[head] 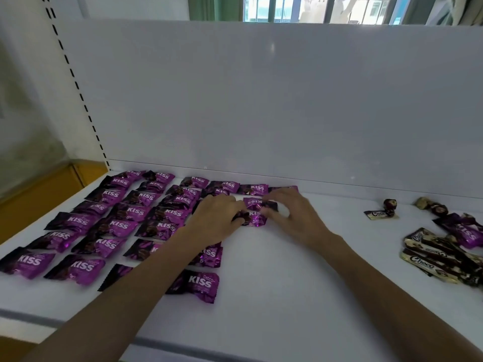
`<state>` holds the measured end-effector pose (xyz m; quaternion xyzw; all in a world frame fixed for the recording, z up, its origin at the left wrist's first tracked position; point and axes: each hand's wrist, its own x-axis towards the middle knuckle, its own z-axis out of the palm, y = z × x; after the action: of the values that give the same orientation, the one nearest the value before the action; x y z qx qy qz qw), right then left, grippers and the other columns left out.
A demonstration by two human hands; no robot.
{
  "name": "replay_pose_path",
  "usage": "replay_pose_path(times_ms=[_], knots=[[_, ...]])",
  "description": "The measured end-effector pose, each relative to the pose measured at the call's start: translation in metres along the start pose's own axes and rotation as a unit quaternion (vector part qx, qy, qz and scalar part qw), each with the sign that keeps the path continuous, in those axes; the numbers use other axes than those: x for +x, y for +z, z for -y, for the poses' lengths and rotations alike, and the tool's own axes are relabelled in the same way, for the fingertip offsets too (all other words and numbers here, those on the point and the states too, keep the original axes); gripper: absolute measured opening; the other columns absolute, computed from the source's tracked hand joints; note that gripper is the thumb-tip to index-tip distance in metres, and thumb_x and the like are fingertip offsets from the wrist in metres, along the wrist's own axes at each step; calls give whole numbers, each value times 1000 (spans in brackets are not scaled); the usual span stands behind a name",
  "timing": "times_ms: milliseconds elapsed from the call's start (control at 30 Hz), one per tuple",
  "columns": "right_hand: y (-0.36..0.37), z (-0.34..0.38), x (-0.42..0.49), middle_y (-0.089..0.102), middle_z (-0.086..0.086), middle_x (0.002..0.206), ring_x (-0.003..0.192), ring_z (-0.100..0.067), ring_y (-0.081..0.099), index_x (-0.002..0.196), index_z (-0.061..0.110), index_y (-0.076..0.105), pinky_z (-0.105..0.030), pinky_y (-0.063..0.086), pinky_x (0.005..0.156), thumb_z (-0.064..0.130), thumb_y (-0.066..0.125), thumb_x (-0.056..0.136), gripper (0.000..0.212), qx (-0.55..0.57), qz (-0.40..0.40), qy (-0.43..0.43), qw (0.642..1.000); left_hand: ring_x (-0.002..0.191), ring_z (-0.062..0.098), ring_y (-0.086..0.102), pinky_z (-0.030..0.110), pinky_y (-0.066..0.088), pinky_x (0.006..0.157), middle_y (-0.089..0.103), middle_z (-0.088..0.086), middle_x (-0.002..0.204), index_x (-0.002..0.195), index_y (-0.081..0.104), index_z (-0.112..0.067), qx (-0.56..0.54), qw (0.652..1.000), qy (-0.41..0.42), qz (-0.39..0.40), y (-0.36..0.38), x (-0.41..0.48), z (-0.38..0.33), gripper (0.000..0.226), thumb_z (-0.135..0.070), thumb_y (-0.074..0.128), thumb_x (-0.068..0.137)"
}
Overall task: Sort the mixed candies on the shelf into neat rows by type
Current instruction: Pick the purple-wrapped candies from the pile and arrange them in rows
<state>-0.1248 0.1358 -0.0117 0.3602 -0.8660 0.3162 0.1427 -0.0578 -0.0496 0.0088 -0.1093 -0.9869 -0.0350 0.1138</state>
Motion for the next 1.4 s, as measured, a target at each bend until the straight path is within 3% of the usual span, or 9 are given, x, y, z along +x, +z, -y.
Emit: replay_pose_path(times_ms=[100, 200, 400, 533, 667, 867, 1067, 1200, 1400], knots=[[-15, -23, 13, 62, -6, 115, 108, -22, 52, 114, 11, 61, -24, 35, 88, 18, 59, 87, 28, -50, -48, 57, 996, 104, 20, 53, 31, 39, 90, 60, 3, 111, 121, 56, -17, -33, 999, 5, -29, -2, -3, -7, 31, -30, 46, 94], [-17, -42, 20, 56, -5, 128, 120, -26, 47, 124, 14, 54, -34, 38, 94, 16, 55, 88, 36, -115, 28, 91, 989, 97, 23, 57, 36, 45, 87, 63, 6, 104, 113, 62, -13, -63, 997, 19, -43, -3, -9, -17, 29, -26, 48, 91], [-17, -48, 14, 59, -10, 104, 102, -30, 50, 105, 15, 59, -36, 39, 80, 22, 56, 85, 22, -143, 13, 141, 979, 112, 15, 47, 33, 32, 102, 54, -5, 120, 122, 53, -24, -84, 996, -23, 10, -2, -42, -60, 36, -39, 39, 92], [-29, -42, -2, 61, -11, 98, 96, -28, 51, 98, 11, 61, -32, 37, 73, 23, 59, 84, 19, -163, 3, 160, 974, 107, 20, 48, 35, 37, 93, 55, 1, 116, 116, 56, -19, -77, 997, 24, 11, 5, -70, -91, 63, -51, 16, 80], [-40, -7, -22, 64, -2, 88, 84, -19, 55, 90, 15, 62, -29, 40, 67, 24, 66, 80, 14, -83, -44, 96, 991, 99, 22, 54, 35, 46, 83, 57, 3, 108, 108, 58, -14, -72, 997, 27, 7, 11, -82, -100, 56, -47, 22, 81], [-14, 42, -37, 64, -3, 89, 82, -12, 49, 93, 13, 64, -28, 41, 69, 23, 70, 78, 18, -32, 66, -65, 995, 90, 15, 63, 24, 52, 72, 65, 0, 100, 98, 66, -19, -97, 995, 14, -20, 14, -95, -98, 39, -41, 39, 80], [0, 43, -25, 65, -4, 104, 95, -22, 55, 98, 16, 68, -35, 44, 77, 44, 51, 83, 36, -64, 54, -91, 992, 99, 19, 58, 30, 49, 80, 61, 3, 108, 109, 62, -17, -108, 994, 3, -28, 14, -101, -94, 44, -41, 36, 81], [1, 35, -11, 49, -3, 136, 124, -23, 42, 125, 21, 56, -35, 36, 97, 38, 54, 90, 40, -92, 99, -26, 990, 118, 19, 44, 32, 37, 96, 50, 4, 126, 124, 52, -17, -131, 991, 0, -6, 11, -100, -96, 51, -43, 31, 86], [13, 30, -3, 51, -3, 134, 124, -20, 42, 131, 17, 50, -29, 33, 98, 34, 44, 95, 40, -51, 130, 14, 990, 120, 19, 41, 33, 35, 98, 48, 4, 129, 125, 51, -17, -124, 992, -1, -15, 14, -101, -97, 49, -40, 31, 88]])
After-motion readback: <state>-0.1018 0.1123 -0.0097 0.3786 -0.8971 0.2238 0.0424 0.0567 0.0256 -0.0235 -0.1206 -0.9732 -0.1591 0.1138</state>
